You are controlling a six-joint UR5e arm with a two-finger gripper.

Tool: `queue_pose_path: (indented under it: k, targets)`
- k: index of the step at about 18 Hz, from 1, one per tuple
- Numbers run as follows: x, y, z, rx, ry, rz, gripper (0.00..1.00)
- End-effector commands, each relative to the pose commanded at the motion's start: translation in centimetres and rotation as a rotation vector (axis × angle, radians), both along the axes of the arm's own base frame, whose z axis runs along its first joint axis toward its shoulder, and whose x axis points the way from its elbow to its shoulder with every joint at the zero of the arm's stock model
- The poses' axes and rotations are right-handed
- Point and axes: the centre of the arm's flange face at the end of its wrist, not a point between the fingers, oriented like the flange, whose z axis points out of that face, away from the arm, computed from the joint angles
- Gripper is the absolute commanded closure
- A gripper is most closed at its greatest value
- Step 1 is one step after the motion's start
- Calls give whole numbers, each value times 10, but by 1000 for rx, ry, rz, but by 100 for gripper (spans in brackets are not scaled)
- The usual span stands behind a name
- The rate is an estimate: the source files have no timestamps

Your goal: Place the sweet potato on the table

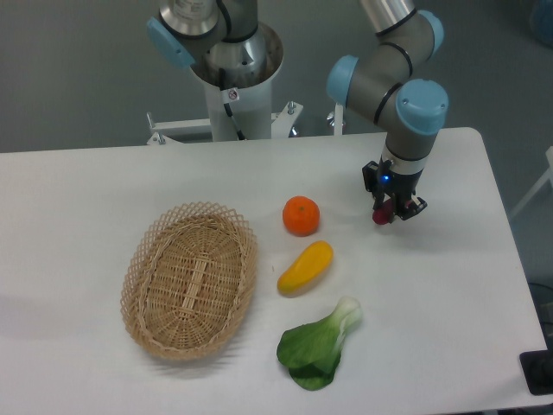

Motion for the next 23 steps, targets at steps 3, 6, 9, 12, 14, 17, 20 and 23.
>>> queue_pose_path:
  k: [3, 6, 9, 12, 14, 17, 20, 23]
  targets:
    - [0, 0, 8, 2, 12, 14, 0]
    - [-3, 1, 35, 24, 55, 75, 0]
    - [-8, 8, 69, 61, 109, 130, 0]
    - [-13, 21, 96, 112, 150, 124, 0]
    - [-26, 27, 124, 124, 202, 123, 0]
    - [-38, 28, 151, 133, 220, 125, 0]
    - [-38, 24, 175, 134, 226, 121, 0]
    - [-41, 2, 192, 96, 184, 81, 0]
